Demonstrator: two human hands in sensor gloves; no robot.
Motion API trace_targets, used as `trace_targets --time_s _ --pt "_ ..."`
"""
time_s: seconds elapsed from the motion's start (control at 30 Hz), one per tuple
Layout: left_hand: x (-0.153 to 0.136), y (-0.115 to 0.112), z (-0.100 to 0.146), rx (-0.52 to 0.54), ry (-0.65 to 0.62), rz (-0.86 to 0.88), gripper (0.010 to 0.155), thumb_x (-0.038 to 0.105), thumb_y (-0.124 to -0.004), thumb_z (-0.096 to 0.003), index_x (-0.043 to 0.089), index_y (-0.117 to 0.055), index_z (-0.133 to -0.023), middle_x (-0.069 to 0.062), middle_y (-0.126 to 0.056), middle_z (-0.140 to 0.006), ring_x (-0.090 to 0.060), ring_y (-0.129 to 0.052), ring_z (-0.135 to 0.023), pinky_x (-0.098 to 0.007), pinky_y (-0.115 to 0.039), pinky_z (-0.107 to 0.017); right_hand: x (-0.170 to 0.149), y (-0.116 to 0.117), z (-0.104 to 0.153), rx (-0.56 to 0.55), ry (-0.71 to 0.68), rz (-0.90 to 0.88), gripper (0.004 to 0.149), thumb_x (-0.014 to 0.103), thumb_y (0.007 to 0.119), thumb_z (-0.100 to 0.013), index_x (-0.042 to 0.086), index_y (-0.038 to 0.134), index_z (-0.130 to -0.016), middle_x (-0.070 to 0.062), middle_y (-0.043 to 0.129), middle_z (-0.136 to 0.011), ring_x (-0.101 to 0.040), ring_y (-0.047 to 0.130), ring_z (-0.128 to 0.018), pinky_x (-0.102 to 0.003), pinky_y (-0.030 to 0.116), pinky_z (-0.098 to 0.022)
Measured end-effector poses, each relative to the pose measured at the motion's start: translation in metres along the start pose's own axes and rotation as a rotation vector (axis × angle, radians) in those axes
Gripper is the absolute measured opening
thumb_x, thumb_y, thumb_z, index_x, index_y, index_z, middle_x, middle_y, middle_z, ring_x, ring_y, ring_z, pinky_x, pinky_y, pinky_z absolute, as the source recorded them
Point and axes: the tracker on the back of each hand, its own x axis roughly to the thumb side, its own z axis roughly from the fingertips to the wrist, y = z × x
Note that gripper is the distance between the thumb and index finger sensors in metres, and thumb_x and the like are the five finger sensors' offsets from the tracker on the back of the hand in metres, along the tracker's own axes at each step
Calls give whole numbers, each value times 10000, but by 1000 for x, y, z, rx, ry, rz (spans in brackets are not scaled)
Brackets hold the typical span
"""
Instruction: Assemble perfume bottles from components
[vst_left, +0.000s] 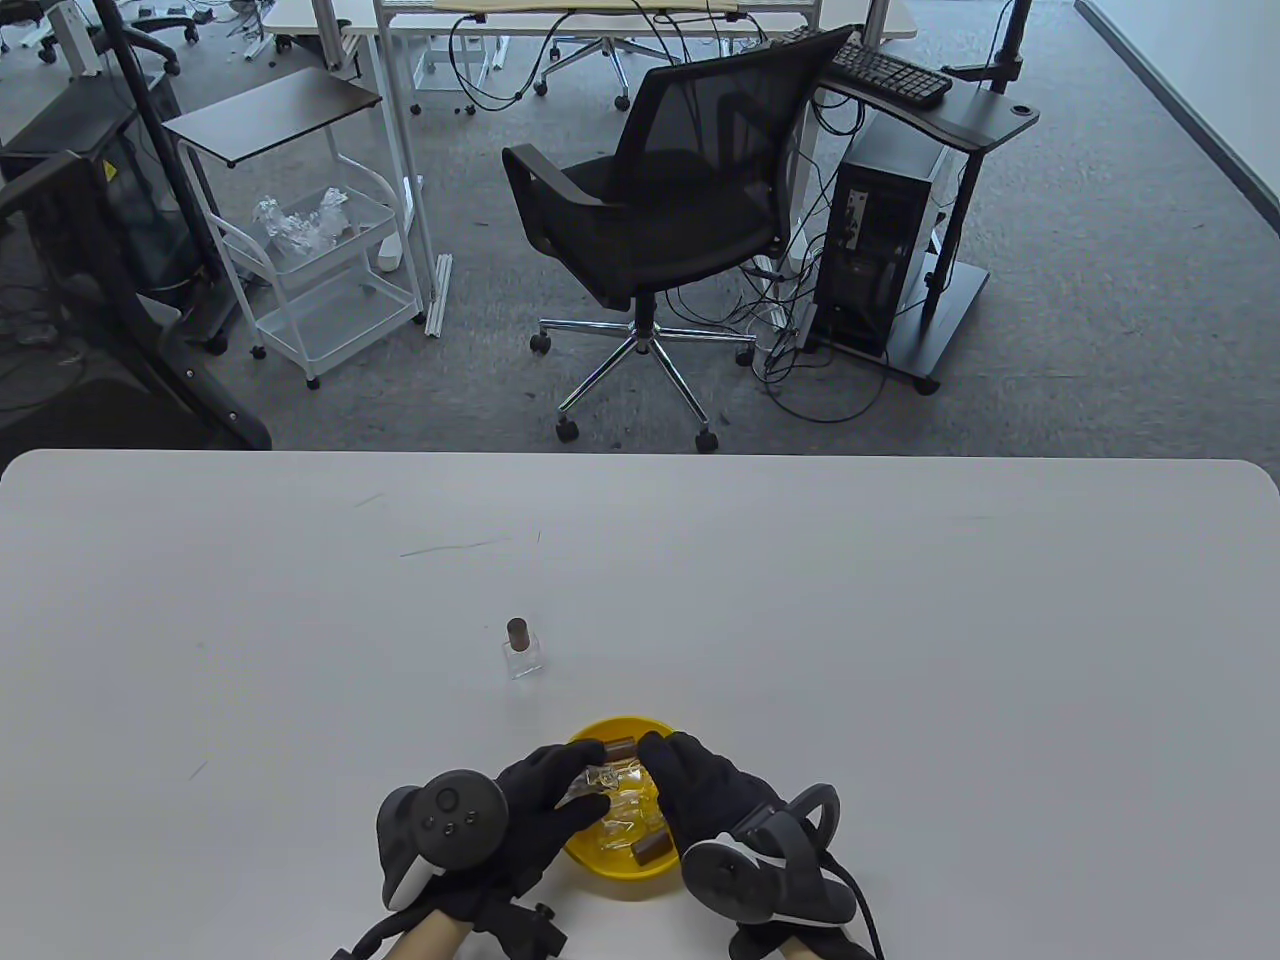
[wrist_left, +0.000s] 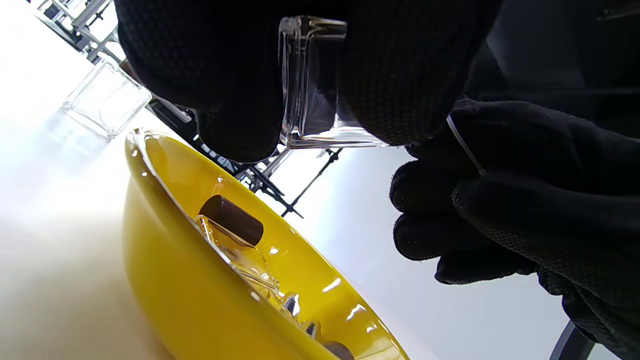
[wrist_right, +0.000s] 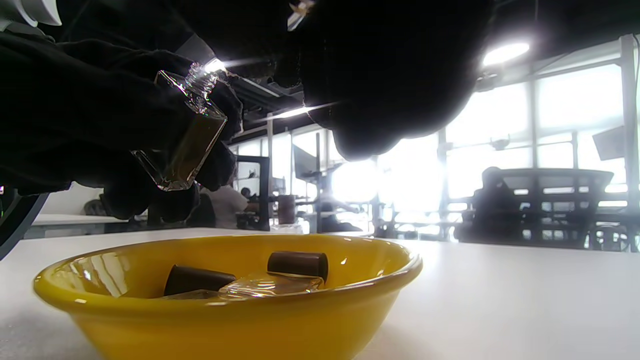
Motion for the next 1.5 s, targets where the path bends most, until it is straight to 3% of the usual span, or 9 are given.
trace_targets --time_s 0.33,0.53,0.7,0.9,1.03,1.23,1.5 --pt "7 -7 1 -24 -38 -66 544 404 -874 -458 304 -756 -979 -56 -874 -922 -285 -968 -690 -364 -843 -474 10 5 -1 30 -68 0 530 241 731 -576 114 588 -1070 -216 738 -1027 -408 912 -759 -439 836 -509" --pt "13 -10 2 -36 -63 -95 544 403 -872 -460 294 -754 -980 -54 -872 -924 -287 -967 -690 -364 -843 -475 6 7 -4 92 -86 -148 588 222 733 -571 57 498 -1085 -244 658 -1058 -406 871 -812 -427 828 -549" --pt "16 -16 3 -65 -86 -129 535 402 -873 -459 305 -762 -973 -54 -874 -922 -280 -970 -686 -363 -844 -474 1 10 -9 107 -79 -305 698 219 735 -566 -47 318 -1059 -312 514 -1058 -392 818 -864 -414 810 -586" --pt "17 -13 3 -52 -88 -133 532 400 -872 -460 296 -764 -970 -54 -877 -918 -285 -969 -686 -361 -847 -474 -4 15 -12 94 -28 -469 665 208 720 -566 -37 301 -1021 -334 473 -1039 -398 795 -872 -419 803 -588" --pt "15 -9 3 -35 -72 -101 530 400 -874 -458 294 -769 -967 -55 -880 -915 -283 -974 -679 -358 -850 -471 -3 14 -12 38 -8 -389 522 255 715 -569 60 472 -988 -252 655 -992 -341 916 -751 -404 848 -502" --pt "17 -9 4 -40 -79 -123 529 395 -880 -455 280 -779 -962 -57 -885 -909 -284 -975 -676 -361 -850 -469 -4 11 -11 -55 -9 -282 504 381 783 -518 102 690 -927 -174 905 -814 -247 1029 -535 -372 879 -363" --pt "18 -10 5 -26 -82 -146 525 382 -893 -444 268 -797 -947 -64 -895 -897 -305 -974 -660 -362 -852 -468 -4 16 -15 -38 44 -217 557 507 655 -535 48 819 -806 -101 1014 -563 -168 1037 -287 -321 867 -200"
